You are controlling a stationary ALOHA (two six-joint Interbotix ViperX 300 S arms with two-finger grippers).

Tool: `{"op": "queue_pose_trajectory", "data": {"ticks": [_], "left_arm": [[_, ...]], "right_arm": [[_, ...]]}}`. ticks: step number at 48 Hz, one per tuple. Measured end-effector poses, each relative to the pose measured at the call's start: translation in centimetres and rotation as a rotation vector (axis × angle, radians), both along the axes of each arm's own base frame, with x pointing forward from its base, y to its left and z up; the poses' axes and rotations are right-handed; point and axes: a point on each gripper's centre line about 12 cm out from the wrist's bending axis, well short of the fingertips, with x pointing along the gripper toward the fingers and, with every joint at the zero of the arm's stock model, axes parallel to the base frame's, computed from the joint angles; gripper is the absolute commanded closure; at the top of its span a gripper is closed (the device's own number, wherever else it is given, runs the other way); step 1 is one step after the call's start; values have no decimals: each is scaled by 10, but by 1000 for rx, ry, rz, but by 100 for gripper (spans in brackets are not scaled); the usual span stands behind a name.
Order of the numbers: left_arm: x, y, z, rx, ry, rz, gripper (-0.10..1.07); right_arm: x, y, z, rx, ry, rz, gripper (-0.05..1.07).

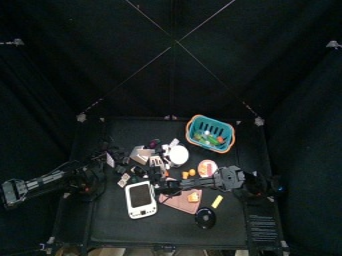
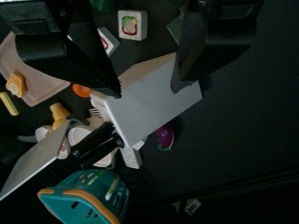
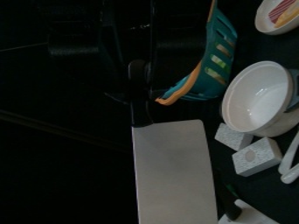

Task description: Place cleaver back in holder

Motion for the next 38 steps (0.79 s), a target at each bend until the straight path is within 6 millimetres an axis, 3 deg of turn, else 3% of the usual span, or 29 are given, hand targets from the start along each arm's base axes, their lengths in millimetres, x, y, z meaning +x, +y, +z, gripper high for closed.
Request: {"op": "queue_pose_trajectory", "data": {"ticks": [38], "left_arm": [[0, -1, 0, -1, 1, -3, 11]], "right_arm": [[-5, 13, -31, 12, 98, 8, 50]]}}
